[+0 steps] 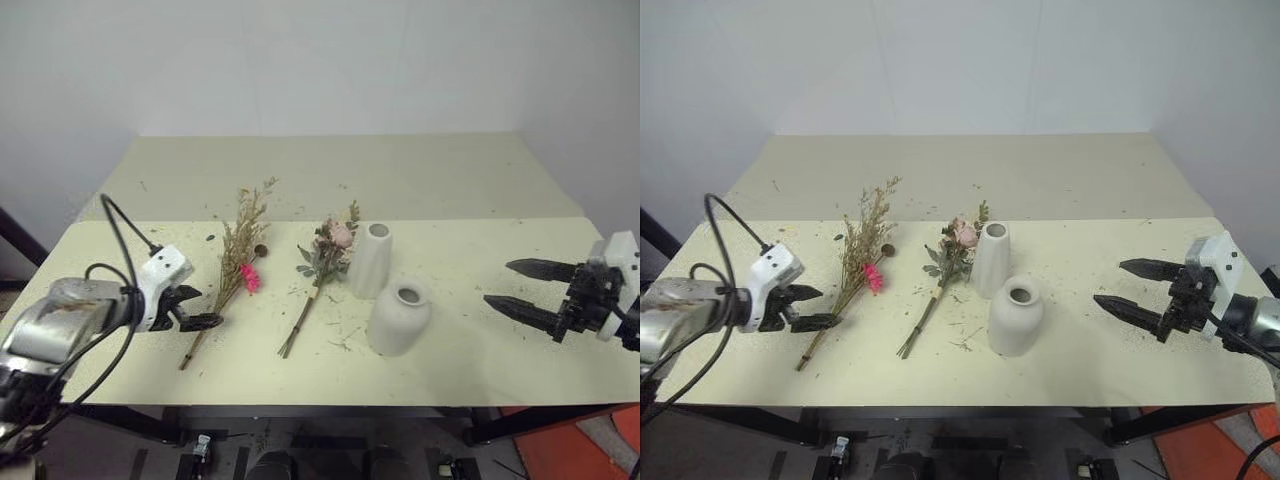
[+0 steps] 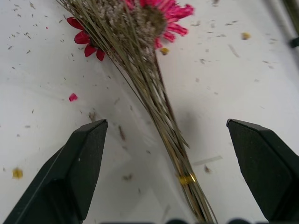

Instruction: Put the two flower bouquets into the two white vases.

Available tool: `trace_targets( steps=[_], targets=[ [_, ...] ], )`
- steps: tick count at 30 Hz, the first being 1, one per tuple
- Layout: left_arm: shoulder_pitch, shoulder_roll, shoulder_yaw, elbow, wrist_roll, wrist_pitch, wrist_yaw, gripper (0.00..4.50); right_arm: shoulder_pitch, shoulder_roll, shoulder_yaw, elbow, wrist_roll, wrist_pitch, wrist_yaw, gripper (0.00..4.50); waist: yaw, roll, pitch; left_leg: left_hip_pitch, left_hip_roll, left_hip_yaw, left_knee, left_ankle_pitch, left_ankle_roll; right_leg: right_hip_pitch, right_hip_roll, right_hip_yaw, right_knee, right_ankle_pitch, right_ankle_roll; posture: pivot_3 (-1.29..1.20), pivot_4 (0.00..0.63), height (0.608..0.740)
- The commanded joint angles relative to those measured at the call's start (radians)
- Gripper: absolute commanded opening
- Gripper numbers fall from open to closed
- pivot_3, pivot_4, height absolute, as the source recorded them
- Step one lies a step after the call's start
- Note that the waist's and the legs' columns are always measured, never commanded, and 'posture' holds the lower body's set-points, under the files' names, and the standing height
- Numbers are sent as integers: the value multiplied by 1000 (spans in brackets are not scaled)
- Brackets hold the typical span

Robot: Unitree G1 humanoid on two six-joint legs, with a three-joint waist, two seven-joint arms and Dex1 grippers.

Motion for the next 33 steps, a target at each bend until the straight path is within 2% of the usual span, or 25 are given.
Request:
trace_targets(
  steps=[1,4,7,12,19,20,27,30,33],
  targets=[
    [-78,-43,-96,57,92,55,55,4461,-25,-26,-25,-35,30,4,22,4500,0,0,0,0,0,0,0,0,0,0,0,0,0,0,0,0,150,740],
    [-118,-77,-141,97,132,70,74,4461,-28,-31,-31,-47,37,13,33,4500,-3,-1,0,0,0,0,0,0,0,0,0,0,0,0,0,0,150,740],
    [-145,-98,-157,136,157,66,75,3916,-32,-41,-36,-52,51,25,53,4500,-2,-1,0,0,0,0,0,0,0,0,0,0,1,0,0,0,150,740],
    [-191,-132,-120,211,191,34,118,2400,-45,-63,-34,-36,56,26,73,4500,1,-1,0,1,0,0,1,0,0,1,0,0,1,0,0,0,150,740],
    [-294,-244,37,246,173,-8,264,197,-53,-57,-31,-22,53,23,72,4500,2,-3,2,-1,-1,-1,1,0,0,0,-1,0,1,0,0,0,150,740],
    [-314,-261,56,244,172,-33,282,17,-53,-54,-31,-21,52,23,69,4500,2,-3,2,-3,-1,-1,2,0,0,-2,-1,-1,1,0,0,0,150,740],
    [-459,-402,242,260,46,-179,297,17,-33,-33,-55,-25,53,25,31,4500,5,-3,2,-5,-2,-3,3,0,0,-2,-2,-3,1,0,0,0,150,740],
    [-571,-492,331,291,-68,-164,305,17,-27,-18,-60,-28,53,22,11,4500,7,-4,2,-5,-2,-3,4,0,0,-2,-2,-3,1,0,1,0,150,740],
    [-667,-564,351,304,-150,-150,271,17,-25,-2,-62,-27,48,17,-8,4500,6,-4,2,-7,-2,-4,5,0,0,-2,-2,-5,0,1,1,0,150,740]
  ],
)
